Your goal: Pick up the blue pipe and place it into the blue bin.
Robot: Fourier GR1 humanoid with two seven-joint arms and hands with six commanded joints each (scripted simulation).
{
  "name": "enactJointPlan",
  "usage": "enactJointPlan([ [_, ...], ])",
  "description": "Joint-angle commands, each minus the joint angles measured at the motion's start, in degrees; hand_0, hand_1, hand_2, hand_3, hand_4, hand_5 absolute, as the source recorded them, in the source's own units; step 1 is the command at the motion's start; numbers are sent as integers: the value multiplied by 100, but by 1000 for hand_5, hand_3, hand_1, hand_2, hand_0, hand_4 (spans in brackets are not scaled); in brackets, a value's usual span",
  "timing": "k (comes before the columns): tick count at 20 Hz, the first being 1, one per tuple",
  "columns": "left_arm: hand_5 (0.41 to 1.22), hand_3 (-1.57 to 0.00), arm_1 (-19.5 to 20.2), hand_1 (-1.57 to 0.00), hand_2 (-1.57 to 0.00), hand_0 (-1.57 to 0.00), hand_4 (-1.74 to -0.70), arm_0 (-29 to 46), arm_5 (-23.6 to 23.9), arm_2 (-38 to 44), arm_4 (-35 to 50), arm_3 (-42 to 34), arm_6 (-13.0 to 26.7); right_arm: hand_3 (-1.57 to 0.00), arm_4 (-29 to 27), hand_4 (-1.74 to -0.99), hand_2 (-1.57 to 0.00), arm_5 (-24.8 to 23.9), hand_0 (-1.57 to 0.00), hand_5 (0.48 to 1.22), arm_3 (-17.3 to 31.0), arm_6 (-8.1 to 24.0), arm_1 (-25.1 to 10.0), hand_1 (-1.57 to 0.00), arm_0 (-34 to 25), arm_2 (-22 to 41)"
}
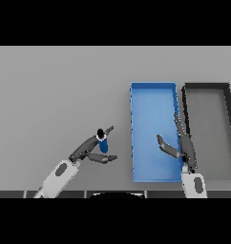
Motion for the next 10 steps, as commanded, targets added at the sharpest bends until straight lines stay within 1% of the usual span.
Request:
enactJointPlan([
  [1, 463, 1, -46, 1, 1, 1, -1107, -69, -35, 26, 34, 73, -114, 1, -21, -1207, 1, 18, 1, 650, -24, -14, -19, 1, 17, -11],
  [2, 502, -40, -203, 0, -54, 1, -1140, -104, -31, 56, 141, 143, -77, 1, -24, -1210, 1, 7, 1, 653, -2, -43, -12, 1, -7, -20],
  [3, 550, -121, -283, -41, -151, 1, -1186, -107, -37, 124, 253, 202, -107, 1, -3, -1213, 1, 13, 1, 655, -51, -80, -14, 1, 43, 3],
  [4, 613, -276, -345, -156, -308, -10, -1243, -119, -56, 184, 354, 241, -180, 1, -77, -1217, 1, 23, 1, 655, 20, -99, 15, 1, 11, -34],
  [5, 735, -535, -463, -319, -485, -125, -1281, -89, -50, 195, 450, 241, -164, 1, -71, -1220, 1, 40, 1, 656, 36, -90, -28, 1, 8, -50],
  [6, 832, -742, -512, -547, -689, -359, -1369, -29, -36, 200, 452, 322, -291, 1, -96, -1220, 1, 54, 1, 656, 15, -42, -35, 1, 13, -56],
  [7, 910, -908, -487, -752, -865, -602, -1439, -45, -23, 223, 436, 357, -306, 1, -85, -1219, 1, 48, 1, 657, 42, -43, -31, 1, 0, -53],
  [8, 972, -1030, -518, -915, -1006, -796, -1497, -62, -52, 212, 457, 358, -227, 1, -102, -1224, 1, 74, 1, 658, 76, -50, -22, 1, -38, -44],
  [9, 1022, -1119, -527, -1047, -1119, -951, -1544, -32, -87, 199, 444, 330, -275, 1, -139, -1227, 1, 104, 1, 660, 33, -116, -22, 1, 18, -44],
  [10, 1062, -1194, -538, -1151, -1210, -1075, -1580, 3, -34, 152, 397, 265, -320, 1, -160, -1233, 1, 105, 1, 660, 34, -42, -23, 1, -8, -56],
])
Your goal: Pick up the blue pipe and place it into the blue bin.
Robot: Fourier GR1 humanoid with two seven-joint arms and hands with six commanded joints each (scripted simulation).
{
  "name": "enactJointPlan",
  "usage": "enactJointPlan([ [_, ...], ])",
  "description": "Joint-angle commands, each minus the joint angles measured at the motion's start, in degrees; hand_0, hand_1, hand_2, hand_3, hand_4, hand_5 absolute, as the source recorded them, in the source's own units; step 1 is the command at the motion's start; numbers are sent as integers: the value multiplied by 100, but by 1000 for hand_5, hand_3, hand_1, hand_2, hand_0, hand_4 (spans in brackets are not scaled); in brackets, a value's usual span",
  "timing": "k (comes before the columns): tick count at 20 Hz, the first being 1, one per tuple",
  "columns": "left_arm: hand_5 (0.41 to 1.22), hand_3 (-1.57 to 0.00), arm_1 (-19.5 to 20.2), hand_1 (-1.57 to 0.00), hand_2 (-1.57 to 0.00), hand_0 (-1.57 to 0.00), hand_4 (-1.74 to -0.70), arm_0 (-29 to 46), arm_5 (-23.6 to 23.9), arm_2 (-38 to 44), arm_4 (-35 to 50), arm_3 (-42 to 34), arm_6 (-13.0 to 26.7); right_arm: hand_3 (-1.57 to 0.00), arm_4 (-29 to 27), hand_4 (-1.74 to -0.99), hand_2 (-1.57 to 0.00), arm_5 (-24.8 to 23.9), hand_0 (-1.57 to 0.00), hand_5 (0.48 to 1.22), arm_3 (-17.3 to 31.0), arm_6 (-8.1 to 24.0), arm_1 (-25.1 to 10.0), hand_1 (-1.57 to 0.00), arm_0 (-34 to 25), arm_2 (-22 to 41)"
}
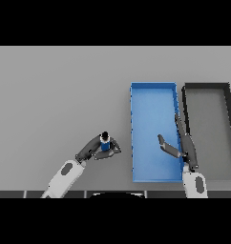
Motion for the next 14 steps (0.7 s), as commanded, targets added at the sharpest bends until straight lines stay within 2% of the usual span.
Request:
enactJointPlan([
  [1, 1094, -1270, 6, -1235, -1282, -1174, -1553, 43, 76, -67, -84, -115, -43, 1, 18, -1228, 1, -15, 1, 656, 23, 101, -1, 1, -66, 2],
  [4, 1156, -1417, -19, -1399, -1423, -1368, -1501, 62, 167, -57, -216, -272, -135, 1, 15, -1221, 1, -16, 1, 638, 98, 148, 40, 1, -150, 18],
  [7, 1188, -1492, -150, -1483, -1495, -1467, -1478, 100, 212, -45, -316, -448, -325, 1, -87, -1219, 1, 27, 1, 628, 55, 122, 45, 1, -110, -15],
  [10, 1204, -1531, -247, -1526, -1532, -1518, -1469, -109, 172, 114, -243, -687, -282, 1, 1, -1226, 1, -13, 1, 636, 38, 133, 47, 1, -113, 17],
  [14, 1214, -1554, -303, -1553, -1555, -1549, -1466, -213, -13, 84, -171, -1282, 35, 1, 163, -1194, 1, -86, 1, 642, 38, 76, 50, 1, -91, 70],
])
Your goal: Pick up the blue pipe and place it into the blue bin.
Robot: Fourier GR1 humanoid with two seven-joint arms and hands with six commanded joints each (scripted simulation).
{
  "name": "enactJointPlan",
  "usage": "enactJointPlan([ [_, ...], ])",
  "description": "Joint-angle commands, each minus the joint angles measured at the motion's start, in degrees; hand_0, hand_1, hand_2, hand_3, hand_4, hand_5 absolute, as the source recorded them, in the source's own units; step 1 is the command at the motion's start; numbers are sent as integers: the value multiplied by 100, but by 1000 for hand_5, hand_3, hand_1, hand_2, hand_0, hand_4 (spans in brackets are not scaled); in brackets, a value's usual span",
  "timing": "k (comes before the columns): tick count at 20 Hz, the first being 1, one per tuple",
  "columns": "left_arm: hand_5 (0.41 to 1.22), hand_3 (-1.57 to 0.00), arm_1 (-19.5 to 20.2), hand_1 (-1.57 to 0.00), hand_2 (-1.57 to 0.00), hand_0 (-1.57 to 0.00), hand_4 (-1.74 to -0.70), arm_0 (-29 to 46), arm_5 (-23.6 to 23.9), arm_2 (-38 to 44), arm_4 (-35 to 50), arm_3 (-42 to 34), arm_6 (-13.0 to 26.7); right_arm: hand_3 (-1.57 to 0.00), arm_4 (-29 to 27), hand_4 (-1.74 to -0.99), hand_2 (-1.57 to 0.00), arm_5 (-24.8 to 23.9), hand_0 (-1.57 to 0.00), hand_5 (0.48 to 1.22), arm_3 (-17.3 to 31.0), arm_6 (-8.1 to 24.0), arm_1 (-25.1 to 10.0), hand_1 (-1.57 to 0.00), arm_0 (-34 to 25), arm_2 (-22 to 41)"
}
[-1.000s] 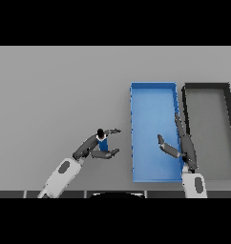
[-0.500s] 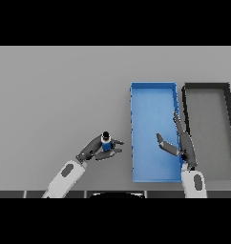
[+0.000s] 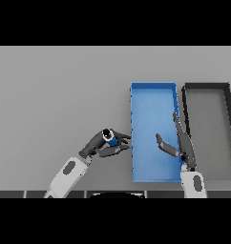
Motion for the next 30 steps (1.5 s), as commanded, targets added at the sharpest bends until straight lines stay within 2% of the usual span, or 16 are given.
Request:
enactJointPlan([
  [1, 1215, -1558, -38, -1556, -1558, -1554, -1465, -93, -24, 19, -14, -9, 68, 1, 33, -1184, 1, 8, 1, 643, 27, -64, -36, 1, 41, -3],
  [2, 1217, -1560, -69, -1559, -1561, -1557, -1466, -150, -77, 3, -26, -77, 186, 1, 18, -1176, 1, -5, 1, 643, 59, 22, -49, 1, -19, -39],
  [4, 1218, -1564, -60, -1563, -1564, -1562, -1467, -41, -154, -59, -78, -274, 231, 1, 68, -1161, 1, -31, 1, 644, 72, 8, -54, 1, 8, -29],
  [7, 1220, -1568, -115, -1567, -1568, -1566, -1467, -158, -233, 27, -116, -292, 532, 1, 5, -1151, 1, -10, 1, 643, 85, -86, -108, 1, -21, -97],
  [10, 1220, -1569, -202, -1569, -1569, -1569, -1466, -145, -275, 89, -228, -191, 489, 1, 350, -1139, 1, -428, 1, 643, -445, -196, 172, 1, 596, 57],
  [11, 1220, -1570, -217, -1569, -1570, -1569, -1466, -131, -316, 99, -243, -190, 473, 1, 534, -1138, 1, -631, 1, 643, -684, -188, 315, 1, 888, 135],
  [13, 1220, -1570, -304, -1570, -1570, -1570, -1466, -151, -348, 92, -333, -168, 532, 1, 997, -1188, 1, -1057, 1, 643, -1201, -163, 637, 1, 1561, 346],
  [15, 1220, -1570, -323, -1570, -1570, -1570, -1467, -72, -419, 111, -368, -196, 473, 1, 1234, -1184, -2, -1272, 1, 642, -1510, -36, 839, 1, 1868, 469],
  [16, 1220, -1571, -363, -1570, -1571, -1570, -1467, -94, -430, 147, -389, -156, 470, 1, 1206, -1187, -20, -1260, 1, 642, -1673, -42, 817, 1, 1910, 452],
  [17, 1221, -1571, -385, -1571, -1571, -1571, -1467, -94, -446, 166, -418, -159, 462, 1, 834, -1195, -41, -1050, 1, 648, -1786, -241, 823, -2, 1906, 459],
  [18, 1221, -1571, -399, -1571, -1571, -1571, -1467, -70, -496, 168, -405, -238, 494, 0, 399, -1198, -67, -744, 1, 641, -1957, -282, 818, -12, 1905, 500],
  [19, 1221, -1571, -407, -1571, -1571, -1571, -1467, -89, -541, 209, -406, -226, 491, -1, -16, -1202, -89, -410, 1, 624, -2200, -110, 714, -22, 1867, 523],
  [21, 1221, -1571, -488, -1571, -1571, -1571, -1467, -97, -577, 242, -422, -259, 544, -1, -482, -1215, -120, 123, 1, 607, -2342, 714, 372, -29, 1600, 486],
  [24, 1221, -1571, -522, -1571, -1571, -1571, -1467, -19, -659, 254, -532, -237, 581, 0, -1018, -1237, -111, 719, 1, 577, -2478, 1558, 45, -14, 908, 591],
  [27, 1221, -1571, -538, -1571, -1571, -1571, -1467, -38, -726, 332, -586, -254, 631, 0, -1231, -1261, -99, 937, 1, 560, -2683, 2332, -164, -7, 160, 765],
  [30, 1221, -1571, -626, -1571, -1571, -1571, -1467, -87, -785, 357, -677, -235, 682, 1, -1239, -1291, -66, 1105, 1, 558, -2706, 2908, -300, -3, -596, 1070],
])
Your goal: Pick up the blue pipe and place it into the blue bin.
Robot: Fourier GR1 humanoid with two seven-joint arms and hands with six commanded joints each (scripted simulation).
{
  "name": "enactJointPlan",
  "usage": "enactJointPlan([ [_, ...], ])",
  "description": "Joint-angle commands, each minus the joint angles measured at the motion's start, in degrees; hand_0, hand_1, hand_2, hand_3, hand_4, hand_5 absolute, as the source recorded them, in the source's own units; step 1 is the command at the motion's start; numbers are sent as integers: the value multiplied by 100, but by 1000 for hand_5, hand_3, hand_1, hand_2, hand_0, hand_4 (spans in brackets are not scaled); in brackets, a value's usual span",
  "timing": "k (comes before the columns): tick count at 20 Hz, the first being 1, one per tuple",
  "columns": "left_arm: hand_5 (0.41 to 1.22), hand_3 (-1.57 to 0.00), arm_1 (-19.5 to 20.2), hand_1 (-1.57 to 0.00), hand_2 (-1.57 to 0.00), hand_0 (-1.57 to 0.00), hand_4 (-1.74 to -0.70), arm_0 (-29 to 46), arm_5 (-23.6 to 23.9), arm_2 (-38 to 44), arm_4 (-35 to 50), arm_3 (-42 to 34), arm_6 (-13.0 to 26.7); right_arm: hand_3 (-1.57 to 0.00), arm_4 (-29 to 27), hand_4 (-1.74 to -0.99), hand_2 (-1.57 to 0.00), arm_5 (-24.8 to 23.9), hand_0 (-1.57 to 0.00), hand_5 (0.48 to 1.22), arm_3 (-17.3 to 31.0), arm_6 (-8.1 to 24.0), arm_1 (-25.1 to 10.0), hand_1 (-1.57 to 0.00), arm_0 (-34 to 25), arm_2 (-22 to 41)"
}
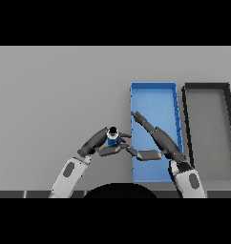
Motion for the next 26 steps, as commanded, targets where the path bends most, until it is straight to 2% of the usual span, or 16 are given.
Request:
enactJointPlan([
  [1, 1221, -1571, 32, -1571, -1571, -1571, -1467, 39, 10, 36, -67, 34, -73, 1, 28, -1296, -53, 23, 1, 556, 41, 100, 18, -2, -269, 89],
  [2, 1221, -1571, 53, -1571, -1571, -1571, -1467, 79, -40, 50, -73, -14, -161, 1, 16, -1298, -44, 79, 1, 559, 60, 119, 2, -2, -486, 161],
  [3, 1221, -1571, 9, -1571, -1571, -1571, -1467, 33, -64, 96, -42, -16, -110, 1, -46, -1302, -42, 114, 1, 559, 121, 305, 37, -1, -686, 239],
  [6, 1221, -1571, -28, -1571, -1571, -1571, -1466, 38, -175, 156, -86, 65, -225, 1, -294, -1282, -45, 276, 1, 555, 316, 578, 149, 0, -1104, 405],
  [7, 1221, -1571, -72, -1571, -1571, -1571, -1464, 38, -201, 165, -103, 87, -218, 1, -255, -1268, -46, 346, 1, 555, 363, 483, 157, 0, -1267, 483],
  [9, 1221, -1571, -111, -1571, -1571, -1571, -1465, 92, -324, 206, -30, 41, -147, 1, -304, -1242, -52, 370, 1, 551, 450, 556, 228, -2, -1744, 558],
  [12, 1221, -1571, -130, -1571, -1571, -1571, -1470, 109, -457, 331, 28, 20, -7, 1, -356, -1209, -71, 450, -11, 534, 503, 829, 230, -20, -2098, 662],
  [14, 1221, -1571, -172, -1571, -1571, -1571, -1469, 136, -446, 329, -129, 27, -25, 1, -391, -1186, -83, 473, -23, 521, 763, 1050, 325, -32, -2407, 667],
  [17, 1221, -1571, -235, -1571, -1571, -1571, -1465, 102, -499, 390, -265, 78, 67, -44, -431, -1204, -166, 554, -69, 497, 1017, 1123, 419, -108, -2744, 677],
  [18, 1221, -1571, -231, -1571, -1571, -1571, -1462, 153, -533, 403, -301, 57, 74, -128, -419, -1233, -261, 609, -168, 487, 1190, 1144, 452, -218, -2839, 679],
  [19, 1221, -1571, -314, -1571, -1571, -1571, -1517, 95, -537, 436, -282, 96, 74, -242, -421, -1278, -377, 675, -323, 485, 1216, 1088, 456, -362, -2826, 711],
  [22, 1221, -1571, -300, -1571, -1571, -1571, -1622, 157, -518, 383, -289, -24, 349, -762, -406, -1467, -910, 668, -876, 518, 1369, 885, 609, -877, -2960, 761],
  [25, 1221, -1523, -314, -1571, -1571, -1571, -1677, 168, -623, 468, -121, 88, 36, -1021, -466, -1581, -1233, 548, -1215, 650, 1421, 887, 758, -1215, -2930, 848],
  [26, 1221, -1532, -384, -1571, -1571, -1571, -1690, 183, -645, 475, -30, 82, -37, -1102, -545, -1606, -1300, 473, -1286, 765, 1400, 826, 776, -1287, -2911, 842],
])
